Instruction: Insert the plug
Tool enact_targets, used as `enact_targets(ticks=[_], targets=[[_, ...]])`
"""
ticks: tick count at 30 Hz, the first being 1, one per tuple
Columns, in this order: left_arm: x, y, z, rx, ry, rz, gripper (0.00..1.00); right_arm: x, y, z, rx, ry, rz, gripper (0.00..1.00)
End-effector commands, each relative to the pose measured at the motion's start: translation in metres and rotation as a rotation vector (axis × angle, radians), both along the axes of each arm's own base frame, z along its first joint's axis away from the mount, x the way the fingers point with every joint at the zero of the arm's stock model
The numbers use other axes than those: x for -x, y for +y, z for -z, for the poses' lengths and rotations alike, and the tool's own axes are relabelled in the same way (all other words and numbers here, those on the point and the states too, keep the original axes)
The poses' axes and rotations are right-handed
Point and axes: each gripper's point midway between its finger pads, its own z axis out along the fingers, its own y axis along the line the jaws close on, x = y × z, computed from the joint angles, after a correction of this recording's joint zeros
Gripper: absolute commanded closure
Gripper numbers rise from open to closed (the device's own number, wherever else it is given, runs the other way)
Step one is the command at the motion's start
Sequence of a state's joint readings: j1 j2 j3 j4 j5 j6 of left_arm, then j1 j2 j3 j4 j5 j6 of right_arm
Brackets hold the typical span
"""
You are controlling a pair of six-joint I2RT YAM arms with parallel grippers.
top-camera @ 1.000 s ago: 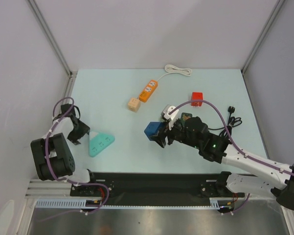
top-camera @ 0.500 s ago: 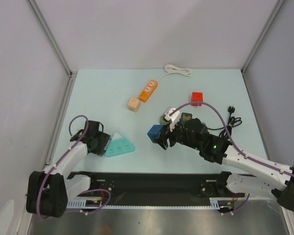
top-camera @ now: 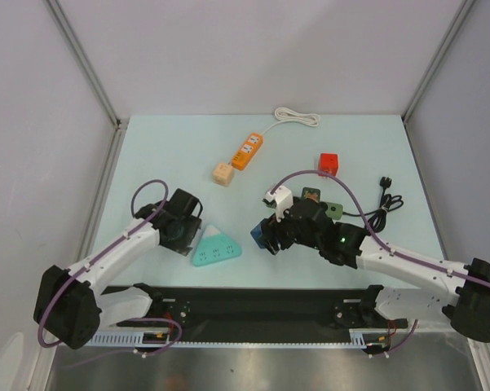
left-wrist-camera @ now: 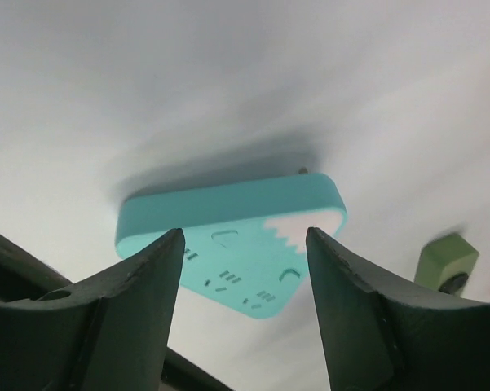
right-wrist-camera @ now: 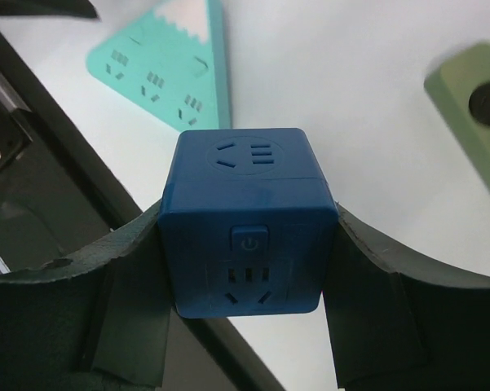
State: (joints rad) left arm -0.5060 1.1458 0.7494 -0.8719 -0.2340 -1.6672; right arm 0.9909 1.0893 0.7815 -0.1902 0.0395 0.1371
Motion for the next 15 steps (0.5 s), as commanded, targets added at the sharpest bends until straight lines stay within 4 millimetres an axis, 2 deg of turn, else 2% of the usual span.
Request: enact_targets(ticks=[1, 3, 5, 6, 7, 9, 13, 15], targets=[[0.017, 0.034, 0.002, -0.173, 0.057, -0.047, 0.33, -0.007, 0.000, -0.017, -0.042, 0.049, 0.100, 1.00], [0.013, 0.050, 0.003, -0.254, 0.024, -0.042, 0.36, -0.003, 0.002, -0.011, -0.044, 0.089, 0.102, 1.00], [0.007, 0.060, 0.003, -0.309, 0.005, 0.030, 0.45, 0.004, 0.009, -0.008, -0.046, 0.135, 0.093, 1.00], [-0.002, 0.056, 0.003, -0.297, -0.014, 0.060, 0.52, 0.006, 0.013, 0.002, -0.026, 0.157, 0.091, 1.00], [-0.005, 0.057, 0.003, -0.294, -0.010, 0.080, 0.76, 0.010, 0.015, 0.005, -0.018, 0.169, 0.094, 1.00], [-0.007, 0.045, 0.009, -0.276, 0.012, 0.212, 0.97, 0.018, 0.025, 0.012, -0.012, 0.197, 0.093, 1.00], [0.007, 0.027, 0.027, -0.225, 0.076, 0.358, 1.00, 0.017, 0.027, 0.016, -0.031, 0.201, 0.135, 1.00], [0.015, 0.025, 0.032, -0.230, 0.087, 0.389, 1.00, 0.017, 0.027, 0.015, -0.033, 0.206, 0.142, 1.00]])
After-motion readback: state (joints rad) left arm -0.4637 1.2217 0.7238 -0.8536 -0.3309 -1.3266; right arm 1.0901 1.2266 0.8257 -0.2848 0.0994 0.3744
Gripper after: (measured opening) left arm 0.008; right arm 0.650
